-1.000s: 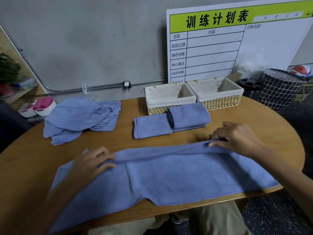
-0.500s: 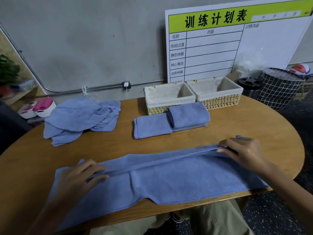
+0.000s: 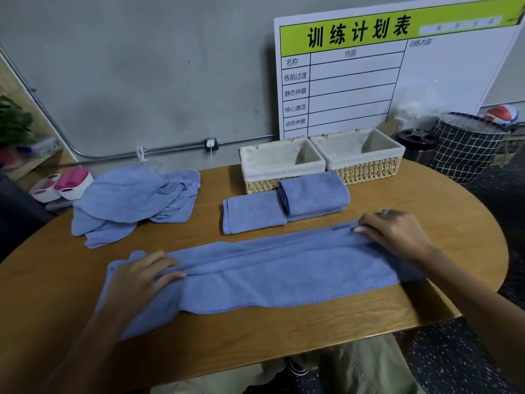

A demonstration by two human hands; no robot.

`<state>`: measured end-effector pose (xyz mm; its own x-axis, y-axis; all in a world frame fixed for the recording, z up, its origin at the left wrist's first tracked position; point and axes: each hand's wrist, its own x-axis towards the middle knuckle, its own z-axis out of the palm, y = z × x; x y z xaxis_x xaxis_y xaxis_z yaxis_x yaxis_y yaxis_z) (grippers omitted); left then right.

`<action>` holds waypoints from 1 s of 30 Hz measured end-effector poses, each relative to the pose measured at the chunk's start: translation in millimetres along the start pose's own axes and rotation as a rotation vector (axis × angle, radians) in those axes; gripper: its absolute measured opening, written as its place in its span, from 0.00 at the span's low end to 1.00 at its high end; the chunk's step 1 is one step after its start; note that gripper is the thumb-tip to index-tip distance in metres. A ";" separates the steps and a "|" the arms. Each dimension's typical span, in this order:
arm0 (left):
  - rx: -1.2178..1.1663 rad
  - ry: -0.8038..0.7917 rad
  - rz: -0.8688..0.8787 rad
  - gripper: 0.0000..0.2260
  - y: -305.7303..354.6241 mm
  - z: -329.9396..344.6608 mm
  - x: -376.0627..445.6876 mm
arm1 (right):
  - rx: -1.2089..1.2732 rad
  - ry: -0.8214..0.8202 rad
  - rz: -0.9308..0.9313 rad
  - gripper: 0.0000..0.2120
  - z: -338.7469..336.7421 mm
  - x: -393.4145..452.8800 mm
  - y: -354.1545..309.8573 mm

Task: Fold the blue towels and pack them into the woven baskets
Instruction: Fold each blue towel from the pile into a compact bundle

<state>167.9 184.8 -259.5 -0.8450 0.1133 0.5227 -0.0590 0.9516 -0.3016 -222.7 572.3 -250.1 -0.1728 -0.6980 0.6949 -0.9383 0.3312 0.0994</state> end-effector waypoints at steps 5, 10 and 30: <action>-0.220 -0.018 -0.284 0.12 -3.3 -30.6 -20.3 | -0.034 0.050 -0.081 0.17 -21.3 -4.5 3.7; -0.156 -0.062 -0.211 0.08 -4.3 -20.7 -41.4 | -0.013 -0.029 -0.145 0.18 -2.9 -30.6 6.4; -0.229 -0.295 -0.846 0.19 -38.9 -41.6 -48.4 | 0.030 -0.293 0.386 0.29 -38.1 -29.5 23.3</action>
<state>233.3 154.1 -239.9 -0.6711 -0.6930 0.2635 -0.6386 0.7208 0.2693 -228.0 624.8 -241.2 -0.5830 -0.6785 0.4470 -0.7966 0.5857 -0.1499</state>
